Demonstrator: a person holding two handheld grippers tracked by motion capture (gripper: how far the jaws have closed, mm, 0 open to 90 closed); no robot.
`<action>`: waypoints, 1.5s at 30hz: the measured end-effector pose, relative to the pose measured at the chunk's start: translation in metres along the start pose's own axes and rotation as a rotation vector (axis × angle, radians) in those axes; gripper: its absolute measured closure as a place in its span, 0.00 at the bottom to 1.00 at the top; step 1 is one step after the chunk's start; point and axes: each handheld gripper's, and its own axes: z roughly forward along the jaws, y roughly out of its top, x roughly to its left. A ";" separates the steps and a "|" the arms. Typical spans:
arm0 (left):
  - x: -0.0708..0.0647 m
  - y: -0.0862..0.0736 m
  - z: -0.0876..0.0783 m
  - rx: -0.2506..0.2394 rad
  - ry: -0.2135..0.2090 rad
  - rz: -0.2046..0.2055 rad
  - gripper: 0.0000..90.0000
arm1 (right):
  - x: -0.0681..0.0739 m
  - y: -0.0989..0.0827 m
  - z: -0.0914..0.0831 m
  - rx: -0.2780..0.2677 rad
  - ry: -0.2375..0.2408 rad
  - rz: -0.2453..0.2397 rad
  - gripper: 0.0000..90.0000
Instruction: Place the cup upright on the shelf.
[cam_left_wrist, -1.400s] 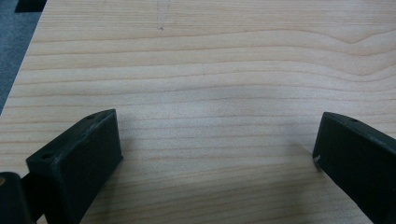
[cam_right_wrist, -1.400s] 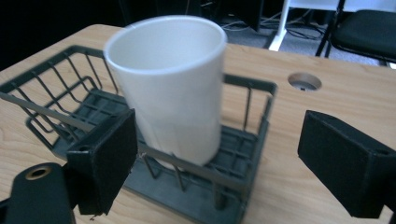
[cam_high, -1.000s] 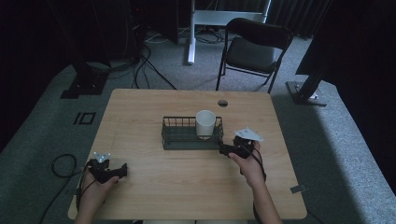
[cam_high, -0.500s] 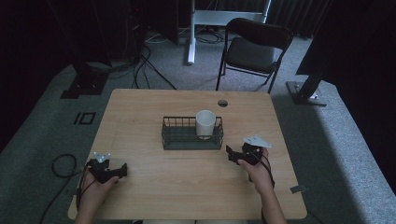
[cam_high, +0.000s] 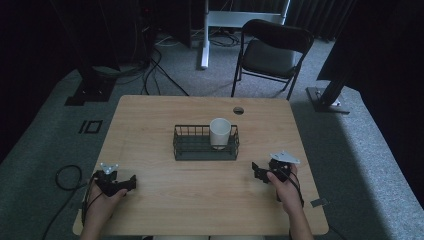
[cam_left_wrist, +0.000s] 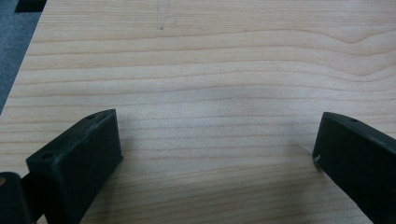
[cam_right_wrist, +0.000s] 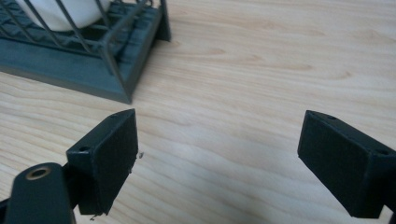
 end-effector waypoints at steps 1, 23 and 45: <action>0.000 0.000 0.000 0.000 0.000 0.000 0.02 | -0.002 -0.002 -0.001 0.005 0.001 -0.002 0.13; 0.000 0.000 0.000 0.000 0.000 0.000 0.01 | -0.037 -0.033 -0.017 0.115 -0.046 -0.009 0.14; 0.000 0.000 0.000 0.000 0.000 -0.001 0.01 | -0.050 -0.049 -0.026 0.134 -0.124 0.041 0.13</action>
